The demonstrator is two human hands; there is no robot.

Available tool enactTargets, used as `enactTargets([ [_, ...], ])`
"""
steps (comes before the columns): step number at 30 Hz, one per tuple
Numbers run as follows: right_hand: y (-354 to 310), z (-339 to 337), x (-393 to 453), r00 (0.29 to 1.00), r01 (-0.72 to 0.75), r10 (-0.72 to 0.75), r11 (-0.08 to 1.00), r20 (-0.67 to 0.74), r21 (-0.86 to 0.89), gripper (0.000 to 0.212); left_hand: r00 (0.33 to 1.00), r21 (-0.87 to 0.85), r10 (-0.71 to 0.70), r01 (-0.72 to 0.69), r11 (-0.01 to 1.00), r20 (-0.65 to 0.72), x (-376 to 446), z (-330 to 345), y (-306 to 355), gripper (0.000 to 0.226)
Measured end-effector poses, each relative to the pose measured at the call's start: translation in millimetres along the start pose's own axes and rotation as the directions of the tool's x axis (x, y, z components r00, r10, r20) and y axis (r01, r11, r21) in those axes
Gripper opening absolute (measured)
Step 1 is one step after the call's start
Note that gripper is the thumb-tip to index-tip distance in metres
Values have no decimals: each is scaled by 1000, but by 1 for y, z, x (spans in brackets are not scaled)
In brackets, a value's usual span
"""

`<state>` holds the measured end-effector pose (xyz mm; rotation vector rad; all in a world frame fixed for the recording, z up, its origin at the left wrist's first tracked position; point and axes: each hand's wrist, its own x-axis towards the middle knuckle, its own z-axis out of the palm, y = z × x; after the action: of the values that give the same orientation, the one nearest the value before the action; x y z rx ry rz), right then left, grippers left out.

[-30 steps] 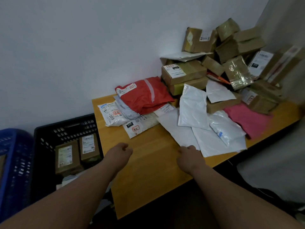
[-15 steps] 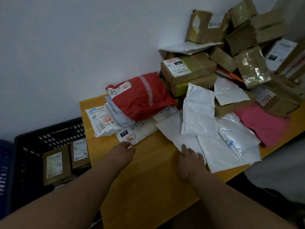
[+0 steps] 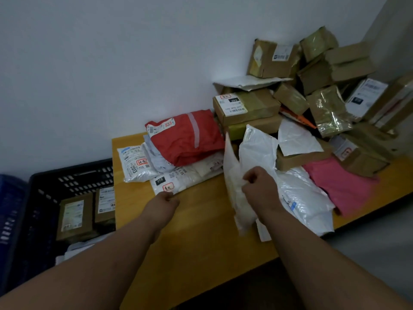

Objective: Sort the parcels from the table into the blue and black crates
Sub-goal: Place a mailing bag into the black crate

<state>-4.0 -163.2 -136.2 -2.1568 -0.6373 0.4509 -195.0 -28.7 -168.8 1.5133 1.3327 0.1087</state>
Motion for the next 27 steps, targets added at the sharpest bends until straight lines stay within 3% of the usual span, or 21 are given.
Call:
enactTargets([
  [2, -2, -23, -4, 995, -97, 91, 977, 44, 191, 34, 1000, -31, -13, 13, 999, -4, -13, 6, 1, 45],
  [5, 1, -52, -15, 957, -265, 188, 878, 223, 399, 43, 999, -105, -52, 53, 993, 10, -32, 15, 4, 48],
  [9, 17, -79, -29, 888, -391, 145, 738, 436, 549, 40, 989, -172, -105, 121, 978, 102, -57, 31, 9, 53],
  [13, 31, -90, -42, 829, -475, 43, 581, 558, 661, 36, 956, -392, -154, 245, 887, 249, -77, 46, 13, 31],
  [16, 36, -95, -49, 814, -481, 17, 578, 580, 659, 36, 958, -527, -116, 243, 814, 262, -89, 47, 14, 23],
  [22, 35, -87, -61, 810, -490, 72, 630, 582, 602, 40, 988, -602, -49, 130, 788, 150, -106, 29, 10, 13],
  [27, 22, -62, -75, 795, -494, 123, 699, 594, 517, 14, 993, -621, -58, 108, 776, 100, -118, 9, -6, 16],
])
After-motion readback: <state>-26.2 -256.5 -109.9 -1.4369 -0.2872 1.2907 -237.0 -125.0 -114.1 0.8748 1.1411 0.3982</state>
